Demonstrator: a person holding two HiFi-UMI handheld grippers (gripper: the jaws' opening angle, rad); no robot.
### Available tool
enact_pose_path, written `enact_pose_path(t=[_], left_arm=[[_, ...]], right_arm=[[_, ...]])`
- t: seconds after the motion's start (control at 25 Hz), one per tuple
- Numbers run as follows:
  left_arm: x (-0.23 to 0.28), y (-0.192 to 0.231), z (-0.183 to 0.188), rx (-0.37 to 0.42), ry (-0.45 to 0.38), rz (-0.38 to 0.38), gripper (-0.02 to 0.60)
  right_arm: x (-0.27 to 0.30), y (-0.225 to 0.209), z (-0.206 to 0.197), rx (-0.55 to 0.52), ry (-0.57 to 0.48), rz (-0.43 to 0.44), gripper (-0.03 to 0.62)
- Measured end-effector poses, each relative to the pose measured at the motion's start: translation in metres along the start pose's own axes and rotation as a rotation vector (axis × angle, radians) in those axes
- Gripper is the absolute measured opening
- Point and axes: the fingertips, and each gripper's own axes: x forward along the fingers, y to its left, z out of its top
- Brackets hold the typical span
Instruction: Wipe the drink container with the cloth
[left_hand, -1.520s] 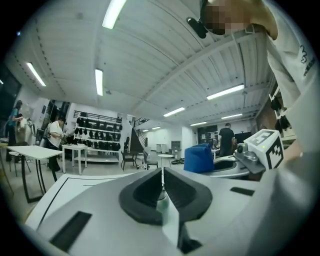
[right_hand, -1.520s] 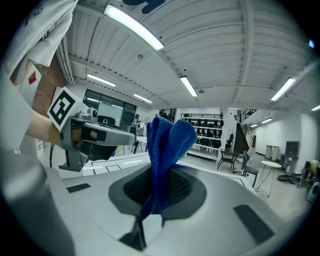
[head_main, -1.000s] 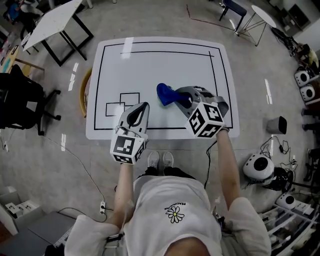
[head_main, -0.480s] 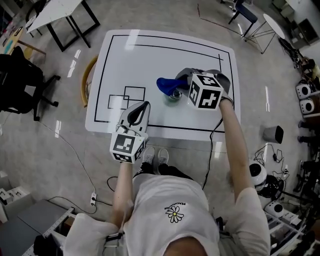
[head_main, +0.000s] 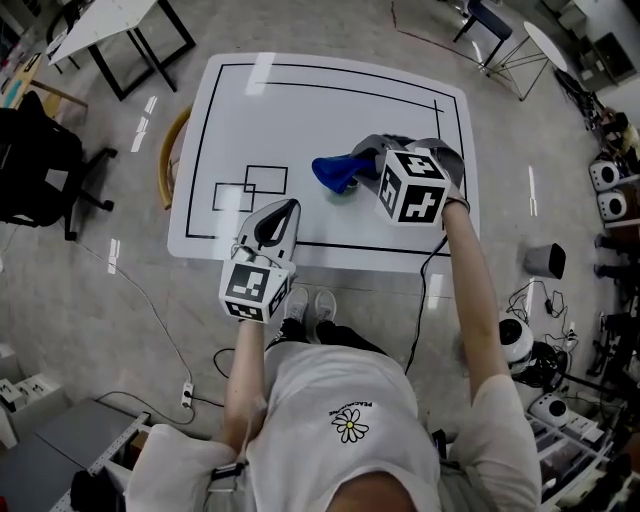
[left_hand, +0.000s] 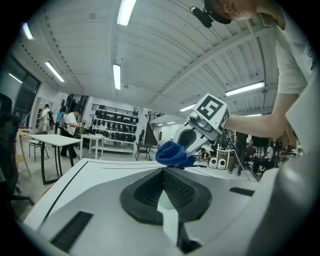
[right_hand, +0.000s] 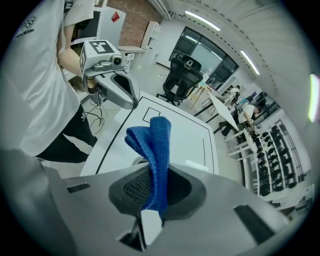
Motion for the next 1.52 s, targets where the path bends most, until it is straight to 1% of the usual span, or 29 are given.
enact_pose_path(t=[0.24, 0.56, 0.8, 1.0, 1.28, 1.52], left_arm=[[-0.003, -0.007, -0.003, 0.006, 0.009, -0.015, -0.002], [-0.011, -0.018, 0.002, 0.041, 0.012, -0.036, -0.002], [-0.015, -0.025, 0.006, 0.045, 0.005, -0.045, -0.002], [-0.016, -0.030, 0.004, 0.047, 0.007, -0.058, -0.002], [-0.022, -0.030, 0.001, 0.047, 0.015, -0.057, -0.002], [-0.021, -0.029, -0.004, 0.043, 0.030, -0.059, -0.002]], right_arm=[[-0.004, 0.014, 0.002, -0.010, 0.005, -0.044, 0.043], [-0.004, 0.032, 0.005, 0.000, 0.002, -0.093, 0.043], [-0.007, 0.033, 0.002, 0.011, 0.006, -0.189, 0.043], [-0.005, 0.042, 0.002, 0.033, 0.001, -0.177, 0.043], [-0.004, 0.054, 0.004, 0.055, -0.008, -0.194, 0.043], [0.000, 0.065, 0.005, 0.067, -0.016, -0.179, 0.043]])
